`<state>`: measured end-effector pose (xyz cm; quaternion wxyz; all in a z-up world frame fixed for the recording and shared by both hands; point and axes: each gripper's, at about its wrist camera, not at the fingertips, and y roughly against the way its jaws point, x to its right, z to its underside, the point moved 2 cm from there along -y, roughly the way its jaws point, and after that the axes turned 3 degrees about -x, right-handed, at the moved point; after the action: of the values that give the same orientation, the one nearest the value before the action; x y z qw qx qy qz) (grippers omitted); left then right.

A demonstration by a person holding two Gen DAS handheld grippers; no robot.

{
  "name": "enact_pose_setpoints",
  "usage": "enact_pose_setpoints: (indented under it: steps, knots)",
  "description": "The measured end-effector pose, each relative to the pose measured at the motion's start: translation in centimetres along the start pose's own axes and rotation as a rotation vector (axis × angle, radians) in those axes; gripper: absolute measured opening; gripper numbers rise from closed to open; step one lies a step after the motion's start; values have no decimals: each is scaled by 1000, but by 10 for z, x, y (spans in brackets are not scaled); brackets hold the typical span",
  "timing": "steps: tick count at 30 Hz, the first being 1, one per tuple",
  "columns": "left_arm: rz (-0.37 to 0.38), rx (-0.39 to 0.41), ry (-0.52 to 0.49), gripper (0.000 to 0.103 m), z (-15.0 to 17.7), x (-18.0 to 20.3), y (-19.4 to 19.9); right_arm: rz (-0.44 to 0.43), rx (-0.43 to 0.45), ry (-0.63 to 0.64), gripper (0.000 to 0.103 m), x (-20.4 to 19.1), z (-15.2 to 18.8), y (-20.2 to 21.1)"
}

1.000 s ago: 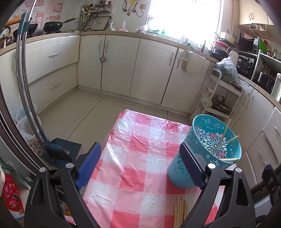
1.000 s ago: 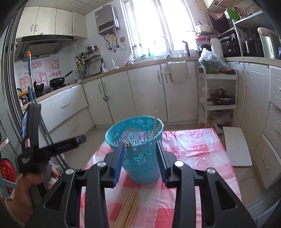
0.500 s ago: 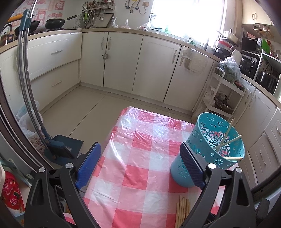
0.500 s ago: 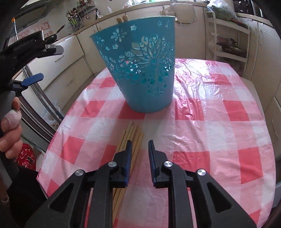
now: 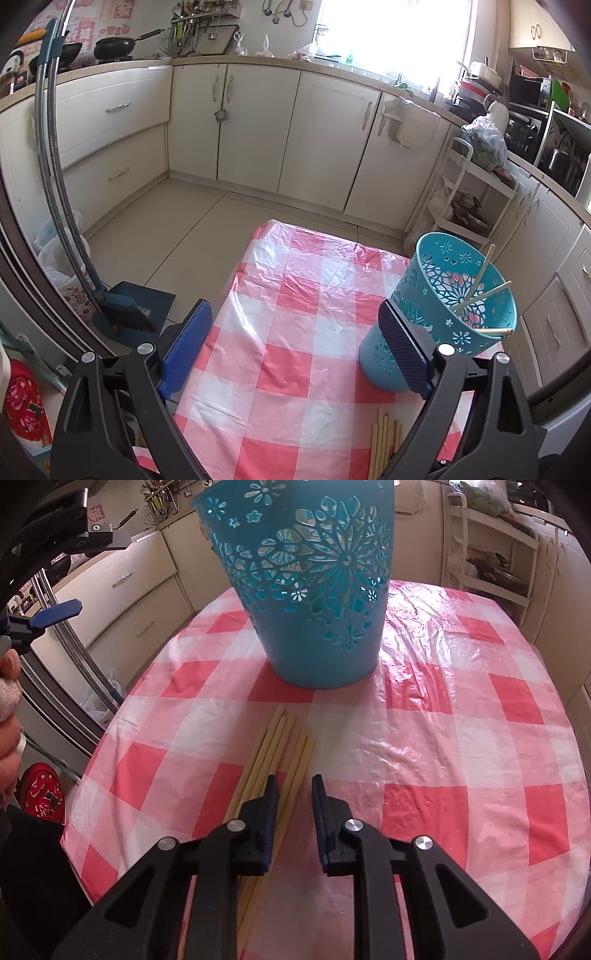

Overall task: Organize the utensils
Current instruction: 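Move the right gripper back toward the chopsticks while the left gripper follows, then lower the left gripper onto one wooden chopstick and close it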

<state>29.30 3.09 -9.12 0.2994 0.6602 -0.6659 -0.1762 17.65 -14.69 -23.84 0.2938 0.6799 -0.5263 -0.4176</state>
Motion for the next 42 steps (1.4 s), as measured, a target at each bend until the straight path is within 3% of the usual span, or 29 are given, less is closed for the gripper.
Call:
enact_pose_setpoints:
  steps: [4,10,21,27,30,33,42]
  knots:
    - [-1,-1,1,88,1,0,-1,-23,26,-21,19,3,1,10]
    - [-3,-1,-6,88,2,-1,-2,15,3,-2,19,3,2,4]
    - [-26,-22,-27,88,10,1,-8,76,-8,131,13,-3,-3,-3]
    - [-33,-131,-122,88,42,12,-18,95,-24,169,11,25,-1,6]
    - [8,-251,-169,88,79,28,-28,91,-5,98,11,53,1,12]
    - [2,-329,-229,88,109,43,-37,50,7,32,11,64,1,14]
    - [-33,-390,-340,87,138,65,-45,-1,3,0,11,65,-1,13]
